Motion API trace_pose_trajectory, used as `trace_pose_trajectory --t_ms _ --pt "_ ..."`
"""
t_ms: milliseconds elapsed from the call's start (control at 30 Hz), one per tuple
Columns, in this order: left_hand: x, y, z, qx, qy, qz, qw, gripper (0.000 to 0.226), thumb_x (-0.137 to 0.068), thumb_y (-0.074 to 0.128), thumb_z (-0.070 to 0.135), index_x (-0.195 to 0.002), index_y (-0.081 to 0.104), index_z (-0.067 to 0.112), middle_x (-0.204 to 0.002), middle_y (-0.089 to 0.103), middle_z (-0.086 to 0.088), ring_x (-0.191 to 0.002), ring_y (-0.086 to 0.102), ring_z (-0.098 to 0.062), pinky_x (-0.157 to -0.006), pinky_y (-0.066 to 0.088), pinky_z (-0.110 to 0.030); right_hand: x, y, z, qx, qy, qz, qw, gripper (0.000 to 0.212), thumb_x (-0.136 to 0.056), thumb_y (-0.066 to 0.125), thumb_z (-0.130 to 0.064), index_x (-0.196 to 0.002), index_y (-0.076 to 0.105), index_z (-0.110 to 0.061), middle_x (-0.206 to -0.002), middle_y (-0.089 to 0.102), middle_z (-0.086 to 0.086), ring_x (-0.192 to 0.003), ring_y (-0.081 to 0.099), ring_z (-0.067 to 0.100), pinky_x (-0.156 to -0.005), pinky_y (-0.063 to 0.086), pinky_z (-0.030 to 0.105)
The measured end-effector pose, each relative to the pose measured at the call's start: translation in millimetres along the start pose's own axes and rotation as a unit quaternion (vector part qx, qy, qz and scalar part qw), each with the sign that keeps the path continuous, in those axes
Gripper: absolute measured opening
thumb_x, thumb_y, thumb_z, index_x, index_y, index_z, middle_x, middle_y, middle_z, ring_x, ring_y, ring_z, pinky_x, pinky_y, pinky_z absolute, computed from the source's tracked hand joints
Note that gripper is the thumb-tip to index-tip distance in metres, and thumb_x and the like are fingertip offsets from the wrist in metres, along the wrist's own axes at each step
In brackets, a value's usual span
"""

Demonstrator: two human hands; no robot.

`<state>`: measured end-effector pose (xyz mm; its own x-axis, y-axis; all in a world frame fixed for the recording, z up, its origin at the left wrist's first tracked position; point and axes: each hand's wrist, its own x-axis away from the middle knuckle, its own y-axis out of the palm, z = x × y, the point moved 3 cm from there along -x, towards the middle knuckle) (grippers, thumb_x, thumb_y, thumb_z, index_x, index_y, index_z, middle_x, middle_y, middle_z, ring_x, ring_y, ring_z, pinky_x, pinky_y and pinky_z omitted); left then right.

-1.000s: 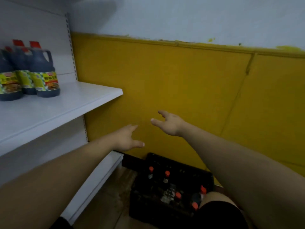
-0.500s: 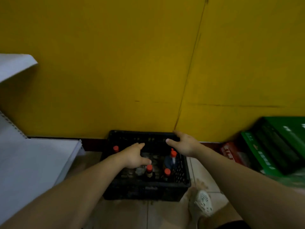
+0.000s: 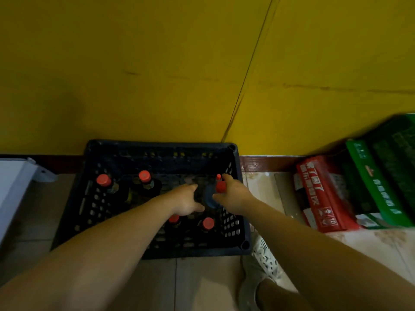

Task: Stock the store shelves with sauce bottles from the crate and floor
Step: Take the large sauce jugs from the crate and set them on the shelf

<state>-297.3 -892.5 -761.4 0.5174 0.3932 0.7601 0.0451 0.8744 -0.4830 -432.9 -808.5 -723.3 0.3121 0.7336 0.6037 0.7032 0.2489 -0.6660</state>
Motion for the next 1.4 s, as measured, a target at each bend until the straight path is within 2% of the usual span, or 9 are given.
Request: trace_pose_trajectory --t_ms 133,333,567,667,800,1000,1100,1267,1400 --pt "-44.7 9.0 -11.3 0.022 -0.005 -0.028 0.999 0.086 -0.085 0.066 0.045 -0.152 0.016 0.026 -0.157 0.023 -0.005 -0.134 0.039 -0.028 -0.107 0.039 -0.042 -39.5 17.0 3.3 0.048 0.021 -0.018 0.998 0.065 -0.095 0.057 -0.026 -0.148 0.021 -0.014 -0.131 0.046 0.019 -0.109 0.054 0.039 -0.084 0.048 0.043" --pt "-70.8 23.5 -28.4 0.044 -0.018 -0.027 0.998 0.086 -0.084 0.067 0.043 -0.152 0.018 0.022 -0.156 0.027 -0.005 -0.132 0.04 -0.028 -0.105 0.041 -0.038 -55.9 25.9 5.1 0.054 0.011 0.056 0.997 0.048 -0.094 0.046 -0.008 -0.138 0.03 -0.017 -0.074 0.048 0.007 -0.064 0.049 0.029 -0.051 0.036 0.036" --pt "-17.3 -2.1 -18.3 0.076 0.038 0.027 0.996 0.074 -0.078 0.076 0.021 -0.141 0.036 0.017 -0.137 0.051 -0.004 -0.118 0.053 -0.025 -0.099 0.044 -0.035 -0.8 -22.5 -26.4 -0.003 -0.088 0.081 0.993 0.038 -0.087 0.053 -0.01 -0.118 0.047 -0.031 -0.086 0.063 0.009 -0.075 0.06 0.032 -0.063 0.05 0.046" --pt "33.8 -23.0 -8.6 0.121 0.079 0.039 0.989 0.109 -0.067 0.084 0.022 -0.15 0.013 0.018 -0.146 0.04 -0.001 -0.128 0.045 -0.024 -0.106 0.039 -0.039 40.1 -65.4 -67.5 -0.052 -0.155 0.094 0.982 0.041 -0.081 0.063 -0.009 -0.109 0.048 -0.035 -0.084 0.062 0.003 -0.075 0.061 0.026 -0.064 0.049 0.044" --pt "120.4 -61.0 1.3 0.167 0.146 0.098 0.97 0.116 -0.074 0.08 0.013 -0.149 -0.009 0.019 -0.141 0.03 0.002 -0.13 0.034 -0.016 -0.096 0.033 -0.026 111.2 -125.6 -135.0 -0.097 -0.244 0.103 0.96 0.048 -0.078 0.069 0.0 -0.107 0.049 -0.032 -0.083 0.063 0.019 -0.067 0.055 0.024 -0.059 0.046 0.041" --pt "282.4 -111.8 12.0 0.254 0.275 0.269 0.887 0.124 -0.054 0.092 0.024 -0.146 0.008 0.024 -0.148 0.033 0.001 -0.136 0.033 -0.011 -0.109 0.035 -0.037 250.5 -197.6 -257.4 -0.15 -0.387 0.161 0.895 0.053 -0.074 0.072 0.006 -0.102 0.053 -0.035 -0.093 0.067 0.02 -0.089 0.065 0.037 -0.083 0.053 0.051" --pt "356.1 -126.1 25.0 0.312 0.323 0.31 0.838 0.123 -0.057 0.087 0.011 -0.148 0.006 0.026 -0.137 0.044 0.001 -0.125 0.047 -0.013 -0.098 0.044 -0.033 318.9 -214.4 -309.5 -0.166 -0.453 0.186 0.856 0.052 -0.07 0.073 0.001 -0.101 0.054 -0.037 -0.092 0.06 0.021 -0.099 0.061 0.048 -0.085 0.051 0.057" --pt "460.6 -138.4 36.8 0.367 0.395 0.387 0.748 0.096 -0.07 0.075 -0.004 -0.143 0.022 0.029 -0.121 0.058 0.004 -0.106 0.062 -0.008 -0.087 0.052 -0.029 401.3 -235.8 -366.5 -0.223 -0.523 0.206 0.797 0.051 -0.082 0.071 -0.005 -0.123 0.05 -0.027 -0.091 0.06 0.011 -0.083 0.063 0.022 -0.077 0.056 0.04" --pt "519.2 -134.8 29.9 0.38 0.41 0.448 0.697 0.093 -0.062 0.082 0.002 -0.136 0.033 0.031 -0.112 0.065 0.004 -0.097 0.067 -0.006 -0.081 0.054 -0.024 440.0 -223.9 -387.3 -0.236 -0.52 0.203 0.796 0.069 -0.087 0.071 -0.025 -0.143 0.032 -0.022 -0.101 0.061 0.0 -0.086 0.063 0.013 -0.066 0.056 0.035"
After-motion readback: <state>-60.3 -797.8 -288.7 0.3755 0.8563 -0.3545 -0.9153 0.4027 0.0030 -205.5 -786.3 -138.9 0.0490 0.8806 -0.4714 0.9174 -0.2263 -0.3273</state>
